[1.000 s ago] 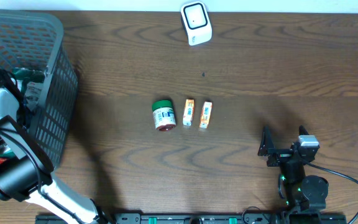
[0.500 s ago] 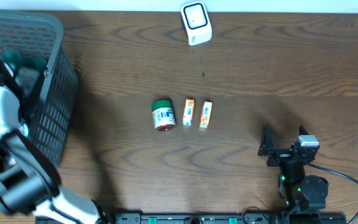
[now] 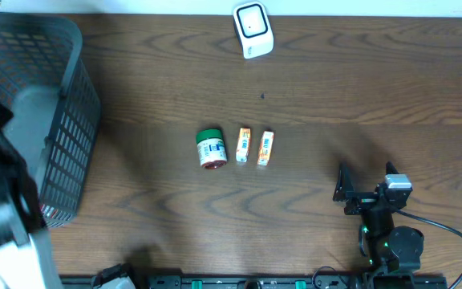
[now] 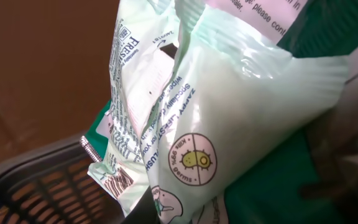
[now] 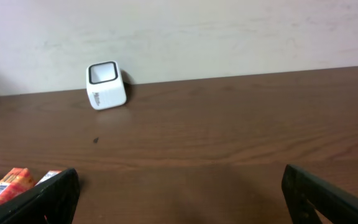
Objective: Scan the item barcode
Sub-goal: 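Lift the green packs out and set them on the table left of the jar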
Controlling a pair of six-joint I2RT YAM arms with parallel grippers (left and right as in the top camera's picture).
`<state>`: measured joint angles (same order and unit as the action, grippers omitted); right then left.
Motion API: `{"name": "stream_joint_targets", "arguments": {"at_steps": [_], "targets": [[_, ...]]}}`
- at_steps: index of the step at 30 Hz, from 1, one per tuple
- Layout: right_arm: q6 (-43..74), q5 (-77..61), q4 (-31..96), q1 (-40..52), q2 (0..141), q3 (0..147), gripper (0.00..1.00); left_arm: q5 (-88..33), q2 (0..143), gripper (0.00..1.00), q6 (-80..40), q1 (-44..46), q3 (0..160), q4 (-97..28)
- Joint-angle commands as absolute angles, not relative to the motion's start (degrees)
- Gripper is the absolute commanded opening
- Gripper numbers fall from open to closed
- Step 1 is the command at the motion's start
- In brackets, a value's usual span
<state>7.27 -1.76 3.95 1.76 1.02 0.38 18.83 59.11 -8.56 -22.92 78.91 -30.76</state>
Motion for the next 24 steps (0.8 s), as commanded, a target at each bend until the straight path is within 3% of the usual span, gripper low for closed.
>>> {"name": "stream_joint_targets", "arguments": {"at_steps": [1,8,15,24], "targets": [[8.1,-2.0,4.1,2.2,0.8,0.3,0.99,13.3,52.2,0.07,-12.1,-16.8,79.7,-33.1],[8.1,-2.0,4.1,2.2,0.8,0.3,0.99,9.7,48.4,0.07,-17.1,-2.4,79.7,-43.0],[8.1,-2.0,4.1,2.2,0.8,0.3,0.99,9.6,54.8,0.07,-25.5,10.2,79.7,-53.9],[8.1,-2.0,4.1,2.2,0.8,0.3,0.99,9.5,76.2,0.07,-28.0,14.0,79.7,-62.1]]}}
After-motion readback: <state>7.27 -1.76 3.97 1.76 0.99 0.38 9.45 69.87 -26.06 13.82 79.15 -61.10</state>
